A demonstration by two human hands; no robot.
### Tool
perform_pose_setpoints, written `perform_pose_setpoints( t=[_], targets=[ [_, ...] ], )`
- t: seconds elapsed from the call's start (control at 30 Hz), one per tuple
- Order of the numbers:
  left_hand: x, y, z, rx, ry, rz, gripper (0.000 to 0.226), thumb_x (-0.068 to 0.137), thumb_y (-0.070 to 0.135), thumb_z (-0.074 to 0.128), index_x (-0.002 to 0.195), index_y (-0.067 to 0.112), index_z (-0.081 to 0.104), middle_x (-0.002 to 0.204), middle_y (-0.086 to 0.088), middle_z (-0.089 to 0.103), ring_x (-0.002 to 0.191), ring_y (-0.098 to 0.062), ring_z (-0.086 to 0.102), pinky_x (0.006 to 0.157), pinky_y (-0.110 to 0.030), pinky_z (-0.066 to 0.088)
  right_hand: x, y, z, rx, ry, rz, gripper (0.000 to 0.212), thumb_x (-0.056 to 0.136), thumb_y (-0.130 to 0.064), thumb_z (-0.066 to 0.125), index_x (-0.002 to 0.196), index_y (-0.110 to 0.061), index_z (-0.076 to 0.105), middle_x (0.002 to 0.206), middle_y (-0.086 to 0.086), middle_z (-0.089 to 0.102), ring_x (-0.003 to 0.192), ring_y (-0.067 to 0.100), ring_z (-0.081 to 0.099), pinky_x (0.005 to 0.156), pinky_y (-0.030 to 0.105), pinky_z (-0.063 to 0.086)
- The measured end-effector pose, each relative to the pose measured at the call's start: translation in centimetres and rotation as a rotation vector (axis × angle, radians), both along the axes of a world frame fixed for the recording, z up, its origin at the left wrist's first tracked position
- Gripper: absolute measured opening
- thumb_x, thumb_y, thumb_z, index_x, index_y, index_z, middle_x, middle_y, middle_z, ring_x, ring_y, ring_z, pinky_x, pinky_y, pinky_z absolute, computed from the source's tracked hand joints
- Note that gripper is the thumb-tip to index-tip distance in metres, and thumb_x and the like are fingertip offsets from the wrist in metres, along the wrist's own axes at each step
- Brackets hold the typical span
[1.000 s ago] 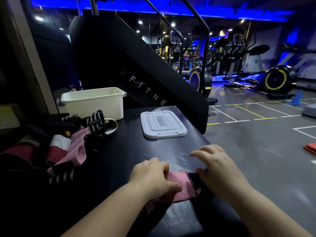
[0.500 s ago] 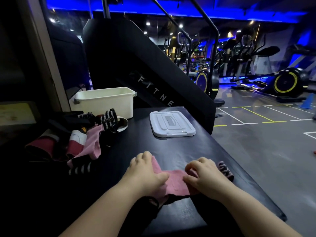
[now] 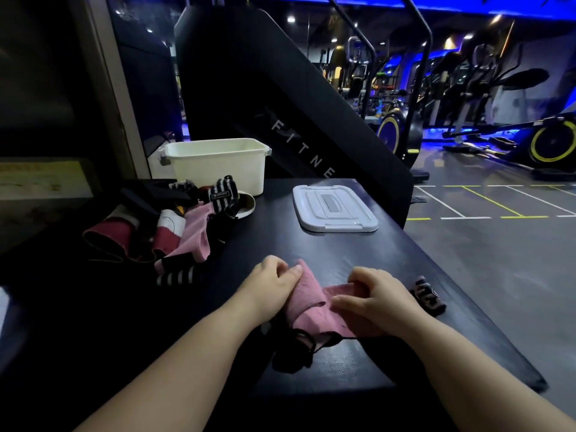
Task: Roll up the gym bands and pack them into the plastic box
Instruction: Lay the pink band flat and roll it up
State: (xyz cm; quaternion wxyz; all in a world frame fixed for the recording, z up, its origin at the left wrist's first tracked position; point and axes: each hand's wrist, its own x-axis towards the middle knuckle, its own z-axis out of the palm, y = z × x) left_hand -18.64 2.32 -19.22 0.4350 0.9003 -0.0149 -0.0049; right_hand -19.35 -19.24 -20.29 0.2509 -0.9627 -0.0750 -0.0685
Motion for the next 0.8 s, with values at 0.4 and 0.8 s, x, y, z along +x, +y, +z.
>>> perform_pose_setpoints(
  t=[0.4, 0.8],
  targets=[
    [-0.2, 0.5, -0.6, -0.422, 0.198, -0.285, 0.026, 0.078, 0.026, 0.069, 0.099, 0.016, 0.058, 0.096, -0.005, 0.062, 0.089, -0.014, 0.06, 0.091, -0.034, 0.051, 0.3, -0.9, -1.4, 0.371, -0.11, -0.097, 0.018, 0.072, -0.031, 0.084, 0.069, -0.033, 0.066, 0.07, -0.027, 0.065, 0.068, -0.002, 0.06, 0.068, 0.023, 0.045],
    [1.5, -2.1, -0.7, -0.464, -0.072, -0.223, 0.021, 0.094, 0.044, 0.049, 0.101, 0.024, 0.048, 0.083, 0.01, 0.059, 0.081, -0.009, 0.054, 0.089, -0.034, 0.043, -0.1, -0.7, -1.2, 0.478, -0.15, -0.045, 0.014, 0.076, -0.033, 0.078, 0.073, -0.031, 0.065, 0.069, -0.016, 0.066, 0.064, -0.002, 0.056, 0.065, 0.015, 0.044]
  ],
)
